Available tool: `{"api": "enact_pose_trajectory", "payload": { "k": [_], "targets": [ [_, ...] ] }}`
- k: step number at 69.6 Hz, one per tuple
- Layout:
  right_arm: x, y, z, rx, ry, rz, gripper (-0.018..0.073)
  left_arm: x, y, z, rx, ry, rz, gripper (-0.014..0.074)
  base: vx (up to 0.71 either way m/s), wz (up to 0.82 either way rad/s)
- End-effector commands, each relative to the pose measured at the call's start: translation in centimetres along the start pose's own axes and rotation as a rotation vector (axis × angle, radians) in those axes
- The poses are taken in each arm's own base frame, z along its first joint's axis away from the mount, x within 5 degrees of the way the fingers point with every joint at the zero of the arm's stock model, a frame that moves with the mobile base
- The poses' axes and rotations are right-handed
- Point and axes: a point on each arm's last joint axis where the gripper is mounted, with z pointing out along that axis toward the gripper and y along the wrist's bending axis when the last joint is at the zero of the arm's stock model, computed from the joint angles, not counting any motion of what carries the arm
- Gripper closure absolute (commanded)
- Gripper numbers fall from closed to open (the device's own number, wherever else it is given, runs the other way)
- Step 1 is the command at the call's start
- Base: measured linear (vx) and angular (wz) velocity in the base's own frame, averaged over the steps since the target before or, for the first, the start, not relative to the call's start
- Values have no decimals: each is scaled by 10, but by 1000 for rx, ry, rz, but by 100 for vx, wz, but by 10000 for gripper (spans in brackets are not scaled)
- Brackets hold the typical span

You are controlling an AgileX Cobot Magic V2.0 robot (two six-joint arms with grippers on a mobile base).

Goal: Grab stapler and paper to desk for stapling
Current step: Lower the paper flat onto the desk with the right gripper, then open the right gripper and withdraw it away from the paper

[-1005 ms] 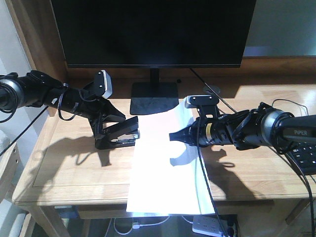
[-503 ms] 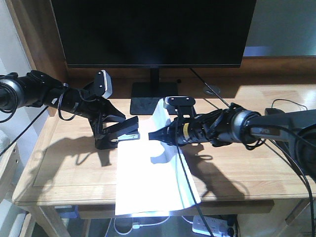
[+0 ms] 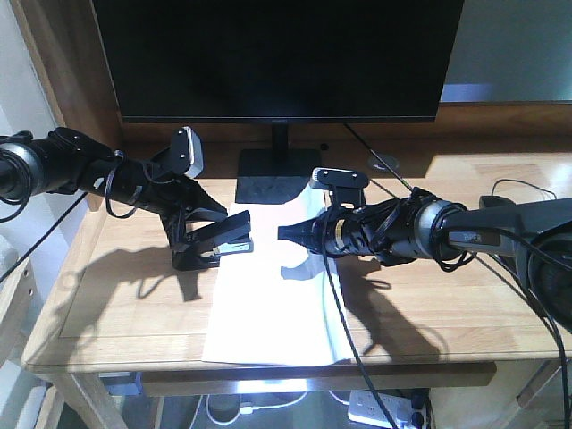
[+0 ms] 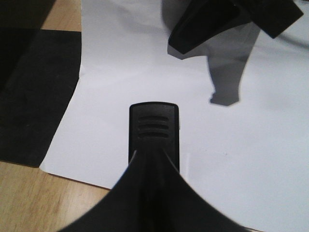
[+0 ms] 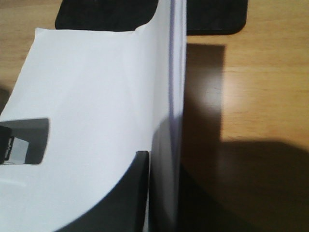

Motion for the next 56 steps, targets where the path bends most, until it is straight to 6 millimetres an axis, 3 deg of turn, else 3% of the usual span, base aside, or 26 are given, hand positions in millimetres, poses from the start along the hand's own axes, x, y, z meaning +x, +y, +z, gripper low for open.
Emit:
{"api": "enact_pose_trajectory", "payload": {
  "k": [1,22,45,56],
  "targets": [
    [-27,8,-17,-14,-87,-39,449,-33,5,-21,-52,-79,26,603,0,0],
    [-33,12,-14,-43,-91,-65,286,-33,5,-21,-52,-79,26,603,0,0],
    [-36,8,-17,-13,-112,-71,-28,-33,5,-21,-52,-79,26,603,0,0],
    [-42,-7,-29,49,-146,-59,-48,-33,5,-21,-52,-79,26,603,0,0]
  ]
}}
